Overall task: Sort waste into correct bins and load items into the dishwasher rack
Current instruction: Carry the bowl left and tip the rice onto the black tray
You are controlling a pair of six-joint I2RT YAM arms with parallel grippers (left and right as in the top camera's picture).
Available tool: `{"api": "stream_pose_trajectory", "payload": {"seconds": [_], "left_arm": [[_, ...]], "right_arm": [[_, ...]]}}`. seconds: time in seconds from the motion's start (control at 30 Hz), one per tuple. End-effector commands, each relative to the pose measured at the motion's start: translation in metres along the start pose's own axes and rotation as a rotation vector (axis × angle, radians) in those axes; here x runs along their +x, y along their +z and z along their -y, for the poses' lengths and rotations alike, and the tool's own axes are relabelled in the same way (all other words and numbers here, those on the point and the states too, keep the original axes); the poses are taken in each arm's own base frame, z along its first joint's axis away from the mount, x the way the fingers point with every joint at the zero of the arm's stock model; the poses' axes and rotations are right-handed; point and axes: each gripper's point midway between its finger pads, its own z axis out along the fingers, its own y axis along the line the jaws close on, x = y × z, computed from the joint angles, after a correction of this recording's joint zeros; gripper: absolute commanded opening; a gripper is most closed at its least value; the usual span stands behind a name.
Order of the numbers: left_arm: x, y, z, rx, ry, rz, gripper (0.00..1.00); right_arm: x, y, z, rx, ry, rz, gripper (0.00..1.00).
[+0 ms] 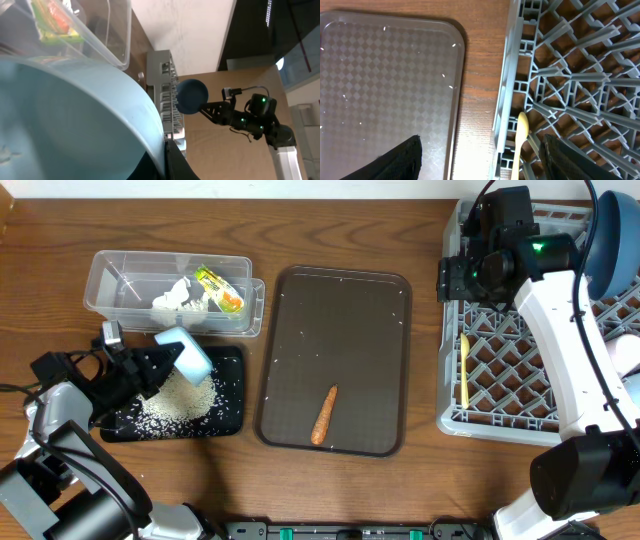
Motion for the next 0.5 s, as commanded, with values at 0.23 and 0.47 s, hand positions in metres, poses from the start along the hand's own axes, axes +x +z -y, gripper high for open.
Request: {"api": "stream_pose_trajectory", "payload": {"seconds": [0.23, 0.47], "left_arm": [[-0.002, 0.003, -0.012, -0.119, -0.054, -0.007, 0.06], [-0.003, 0.005, -0.007, -0.096, -0.07, -0.011, 0.06]], "right_arm": [[0.002, 0.002, -0.001, 0.006, -0.011, -0.009, 0.74], [0.002, 0.002, -0.001, 0.006, -0.011, -0.011, 0.74]]}}
